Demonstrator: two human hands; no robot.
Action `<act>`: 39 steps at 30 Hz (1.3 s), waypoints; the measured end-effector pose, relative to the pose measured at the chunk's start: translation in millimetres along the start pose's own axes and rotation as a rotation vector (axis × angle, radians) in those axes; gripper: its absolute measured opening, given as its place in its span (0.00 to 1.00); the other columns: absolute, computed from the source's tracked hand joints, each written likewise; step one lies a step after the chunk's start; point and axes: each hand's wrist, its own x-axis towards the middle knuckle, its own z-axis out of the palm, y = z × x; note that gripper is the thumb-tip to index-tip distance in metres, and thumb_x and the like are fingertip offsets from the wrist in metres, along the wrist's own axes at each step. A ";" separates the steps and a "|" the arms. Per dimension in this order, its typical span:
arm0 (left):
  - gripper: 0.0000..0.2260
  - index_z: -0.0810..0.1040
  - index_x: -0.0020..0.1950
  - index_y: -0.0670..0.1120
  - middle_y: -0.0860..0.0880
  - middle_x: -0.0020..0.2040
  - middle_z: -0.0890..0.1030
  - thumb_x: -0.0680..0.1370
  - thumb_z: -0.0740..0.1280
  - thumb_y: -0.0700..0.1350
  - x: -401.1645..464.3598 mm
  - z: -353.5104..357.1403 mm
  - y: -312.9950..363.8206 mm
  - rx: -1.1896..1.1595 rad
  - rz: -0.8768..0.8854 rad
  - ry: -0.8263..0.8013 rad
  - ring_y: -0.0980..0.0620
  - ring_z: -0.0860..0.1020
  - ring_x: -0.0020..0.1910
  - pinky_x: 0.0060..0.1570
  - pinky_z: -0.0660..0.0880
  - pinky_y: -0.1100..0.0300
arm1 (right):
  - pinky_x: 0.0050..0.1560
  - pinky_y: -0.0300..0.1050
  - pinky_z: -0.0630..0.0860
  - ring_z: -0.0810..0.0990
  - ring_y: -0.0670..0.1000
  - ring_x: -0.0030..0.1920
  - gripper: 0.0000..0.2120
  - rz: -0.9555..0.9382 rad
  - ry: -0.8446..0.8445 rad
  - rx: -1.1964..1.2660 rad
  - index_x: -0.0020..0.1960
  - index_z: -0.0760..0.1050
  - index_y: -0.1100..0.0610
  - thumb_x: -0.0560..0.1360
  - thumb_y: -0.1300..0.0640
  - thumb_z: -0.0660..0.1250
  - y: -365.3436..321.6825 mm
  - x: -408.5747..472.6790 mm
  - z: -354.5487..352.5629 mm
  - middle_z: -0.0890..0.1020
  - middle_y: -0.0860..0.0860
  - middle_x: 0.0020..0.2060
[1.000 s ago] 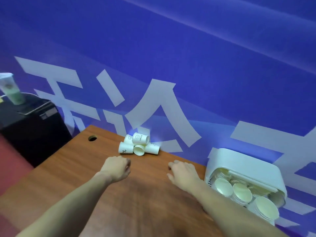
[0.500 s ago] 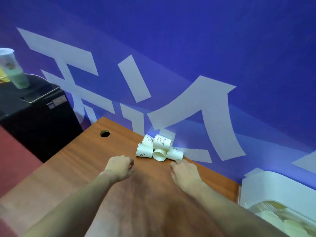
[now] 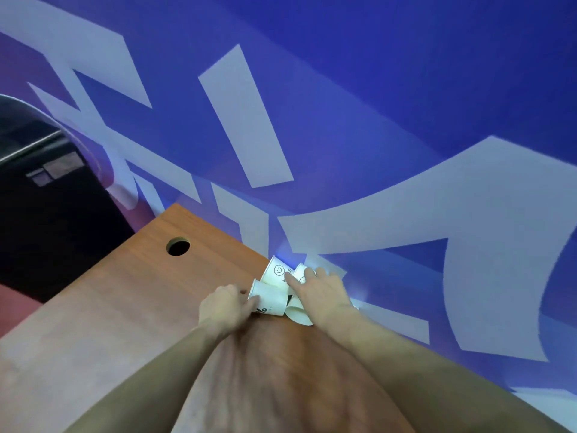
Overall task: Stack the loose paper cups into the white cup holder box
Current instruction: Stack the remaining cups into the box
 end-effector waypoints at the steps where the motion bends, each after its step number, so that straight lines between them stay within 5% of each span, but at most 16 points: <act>1: 0.18 0.81 0.48 0.54 0.53 0.38 0.82 0.70 0.61 0.64 5.1 3.3 -1.3 -0.053 -0.006 -0.025 0.51 0.80 0.42 0.37 0.74 0.58 | 0.42 0.49 0.65 0.73 0.58 0.56 0.38 -0.006 0.006 -0.007 0.76 0.53 0.50 0.72 0.64 0.66 1.7 5.9 2.3 0.72 0.56 0.59; 5: 0.20 0.79 0.39 0.49 0.53 0.29 0.81 0.67 0.59 0.64 13.7 15.3 -4.6 -0.133 0.010 -0.071 0.53 0.80 0.34 0.36 0.78 0.54 | 0.35 0.47 0.64 0.76 0.56 0.50 0.30 -0.048 0.032 -0.025 0.69 0.61 0.53 0.71 0.65 0.67 7.8 11.2 3.3 0.74 0.55 0.54; 9: 0.14 0.77 0.35 0.49 0.50 0.28 0.80 0.75 0.65 0.56 7.7 20.1 -4.7 -0.212 0.053 -0.048 0.51 0.80 0.31 0.36 0.77 0.52 | 0.33 0.46 0.61 0.78 0.56 0.49 0.26 -0.054 0.050 -0.001 0.65 0.63 0.54 0.71 0.66 0.66 9.7 1.7 -0.3 0.75 0.54 0.52; 15: 0.12 0.76 0.37 0.49 0.52 0.26 0.74 0.78 0.64 0.53 -15.8 2.0 3.7 -0.130 0.138 0.019 0.49 0.73 0.31 0.28 0.63 0.57 | 0.28 0.44 0.52 0.77 0.55 0.45 0.17 -0.014 0.128 0.022 0.57 0.69 0.55 0.71 0.65 0.66 9.0 -23.3 -4.8 0.75 0.53 0.49; 17: 0.11 0.75 0.38 0.51 0.53 0.27 0.74 0.78 0.63 0.53 -27.7 -6.8 7.1 -0.075 0.172 0.053 0.49 0.74 0.32 0.27 0.62 0.58 | 0.27 0.42 0.47 0.74 0.54 0.33 0.17 0.017 0.163 0.005 0.47 0.74 0.55 0.62 0.61 0.75 8.0 -37.8 -11.1 0.76 0.52 0.40; 19: 0.09 0.76 0.40 0.53 0.53 0.30 0.77 0.78 0.62 0.54 -40.3 -14.9 11.4 -0.031 0.201 0.081 0.48 0.75 0.35 0.29 0.65 0.58 | 0.30 0.39 0.40 0.64 0.52 0.22 0.23 0.058 0.186 -0.006 0.33 0.74 0.54 0.42 0.63 0.79 6.9 -55.0 -15.8 0.72 0.50 0.27; 21: 0.10 0.78 0.43 0.52 0.52 0.34 0.80 0.78 0.61 0.54 -55.1 -22.8 16.7 0.007 0.240 0.110 0.48 0.78 0.37 0.32 0.69 0.58 | 0.31 0.38 0.38 0.62 0.52 0.19 0.24 0.078 0.273 0.035 0.29 0.71 0.53 0.38 0.64 0.79 7.1 -73.0 -12.4 0.66 0.49 0.22; 25: 0.10 0.79 0.44 0.51 0.51 0.38 0.82 0.79 0.61 0.54 -89.1 -35.2 28.9 0.107 0.339 0.163 0.46 0.79 0.42 0.35 0.68 0.57 | 0.27 0.40 0.41 0.58 0.53 0.23 0.27 0.189 0.293 0.067 0.33 0.60 0.53 0.50 0.62 0.78 3.2 -123.3 -26.0 0.53 0.47 0.25; 29: 0.10 0.79 0.47 0.52 0.50 0.43 0.83 0.79 0.60 0.54 -129.0 -33.0 38.7 0.173 0.413 0.158 0.45 0.80 0.45 0.37 0.69 0.57 | 0.28 0.46 0.58 0.73 0.59 0.37 0.05 0.297 0.243 0.188 0.45 0.66 0.54 0.76 0.58 0.62 -4.0 -180.6 -15.8 0.74 0.51 0.37; 39: 0.12 0.79 0.51 0.50 0.48 0.49 0.81 0.81 0.58 0.53 -222.3 -3.6 96.1 0.397 0.655 0.109 0.43 0.79 0.49 0.41 0.68 0.55 | 0.44 0.48 0.72 0.80 0.58 0.50 0.11 0.516 0.248 0.315 0.54 0.75 0.52 0.79 0.46 0.59 2.7 -312.9 21.1 0.82 0.54 0.48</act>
